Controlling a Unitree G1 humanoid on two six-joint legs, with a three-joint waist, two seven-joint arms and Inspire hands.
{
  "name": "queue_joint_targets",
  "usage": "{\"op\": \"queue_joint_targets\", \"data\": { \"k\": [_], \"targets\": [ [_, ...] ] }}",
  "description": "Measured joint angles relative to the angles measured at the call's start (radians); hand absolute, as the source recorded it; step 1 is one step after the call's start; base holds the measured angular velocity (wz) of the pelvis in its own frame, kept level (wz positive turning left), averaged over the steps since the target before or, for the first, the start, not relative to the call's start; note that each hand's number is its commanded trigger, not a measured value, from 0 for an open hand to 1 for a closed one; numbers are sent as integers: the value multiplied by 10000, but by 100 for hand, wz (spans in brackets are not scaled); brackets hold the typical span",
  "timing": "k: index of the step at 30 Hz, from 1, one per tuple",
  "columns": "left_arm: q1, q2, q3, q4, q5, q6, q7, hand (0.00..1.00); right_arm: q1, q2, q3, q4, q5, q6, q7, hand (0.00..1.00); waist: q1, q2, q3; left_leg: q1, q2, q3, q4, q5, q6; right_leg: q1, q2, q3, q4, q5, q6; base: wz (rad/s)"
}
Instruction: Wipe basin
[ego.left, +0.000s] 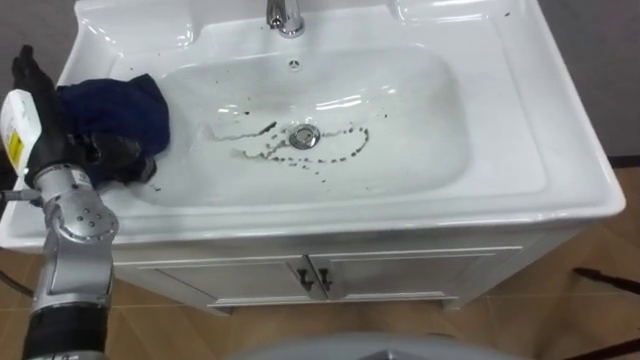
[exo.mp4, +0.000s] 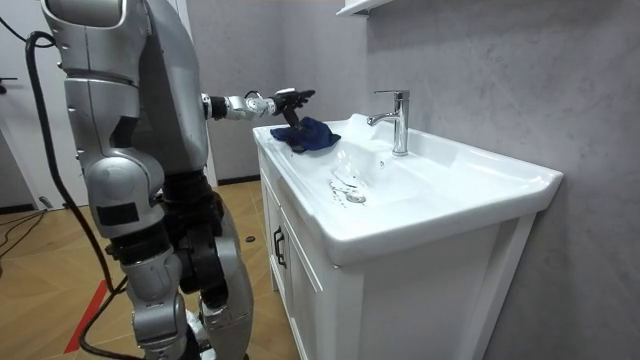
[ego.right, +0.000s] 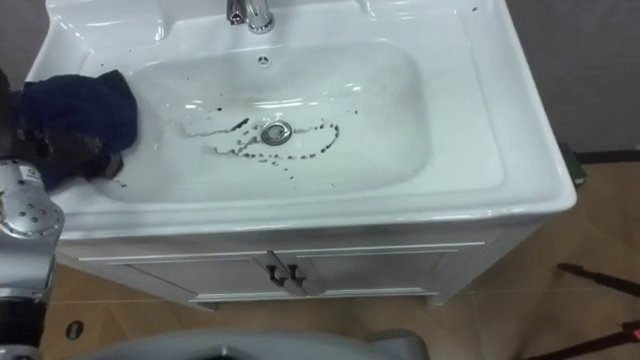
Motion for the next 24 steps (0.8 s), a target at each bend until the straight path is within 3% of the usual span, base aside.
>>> {"op": "queue_joint_targets", "data": {
  "k": [2, 10, 24],
  "targets": [
    [-340, 0, 0, 321, 25, 44, -9, 0, 21, -19, -234, -42, -9, 60, -74, 0, -12, 8, -5, 12, 1, 8, -3, 3, -4, -33, 8, 13, 14, 2, -4, -2],
    [-369, -121, -783, 1056, 4, 456, -240, 0, 161, -87, -336, -302, 19, 61, -92, 0, -264, 85, 23, -8, 34, 14, -7, 22, -35, -91, 39, 16, 5, 4, -7, 0],
    [-785, -220, -822, 2543, 10, 259, -160, 0, 73, -176, -310, -439, 61, -84, -165, 0, -248, 8, 32, 11, 44, 31, 12, 21, -35, -99, 61, 166, 143, 6, -13, -1]
  ]
}}
